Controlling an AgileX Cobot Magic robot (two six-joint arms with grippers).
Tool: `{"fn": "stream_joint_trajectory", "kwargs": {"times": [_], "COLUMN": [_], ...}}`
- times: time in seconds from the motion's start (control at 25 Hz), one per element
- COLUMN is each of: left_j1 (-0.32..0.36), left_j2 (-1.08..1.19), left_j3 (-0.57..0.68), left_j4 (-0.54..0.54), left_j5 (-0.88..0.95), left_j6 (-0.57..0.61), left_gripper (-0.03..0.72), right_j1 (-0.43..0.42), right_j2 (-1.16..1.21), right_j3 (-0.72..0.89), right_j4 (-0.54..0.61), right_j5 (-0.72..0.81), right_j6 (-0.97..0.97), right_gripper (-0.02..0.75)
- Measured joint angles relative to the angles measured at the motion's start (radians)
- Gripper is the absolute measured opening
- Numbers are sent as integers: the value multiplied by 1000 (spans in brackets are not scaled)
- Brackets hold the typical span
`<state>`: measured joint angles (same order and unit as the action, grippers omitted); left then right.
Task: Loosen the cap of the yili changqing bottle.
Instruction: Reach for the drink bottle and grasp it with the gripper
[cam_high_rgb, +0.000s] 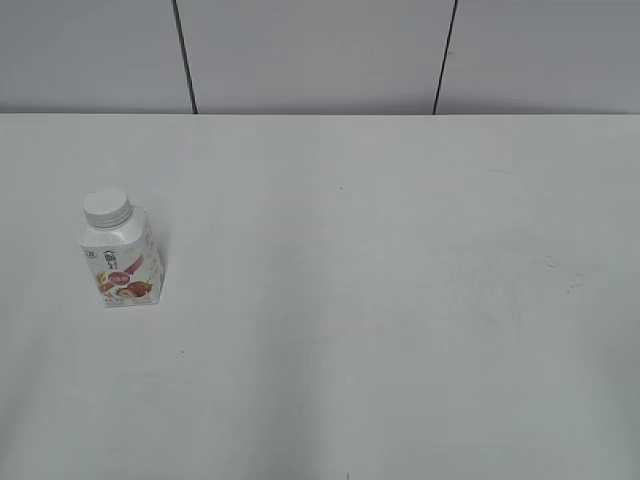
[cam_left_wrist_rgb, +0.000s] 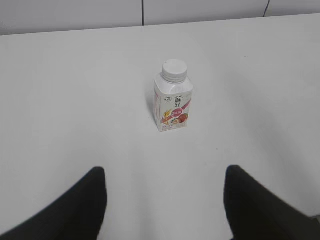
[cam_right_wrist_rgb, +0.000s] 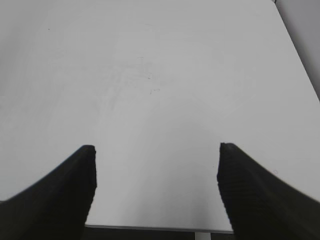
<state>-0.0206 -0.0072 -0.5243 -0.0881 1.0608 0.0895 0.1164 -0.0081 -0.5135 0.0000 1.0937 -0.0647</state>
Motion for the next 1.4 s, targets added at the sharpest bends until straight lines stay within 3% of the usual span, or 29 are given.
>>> {"fn": "stream_joint_trajectory", "kwargs": {"times": [1.4], "left_j1": [0], "left_j2": [0], "left_j3": [0], "left_j4": [0], "left_j5": [0], "left_j6": [0], "left_gripper": [460], "right_j1": [0], "right_j2": [0], "right_j3": [0], "right_j4": [0], "right_j5": [0], "right_j6": [0], "right_gripper": [592]}}
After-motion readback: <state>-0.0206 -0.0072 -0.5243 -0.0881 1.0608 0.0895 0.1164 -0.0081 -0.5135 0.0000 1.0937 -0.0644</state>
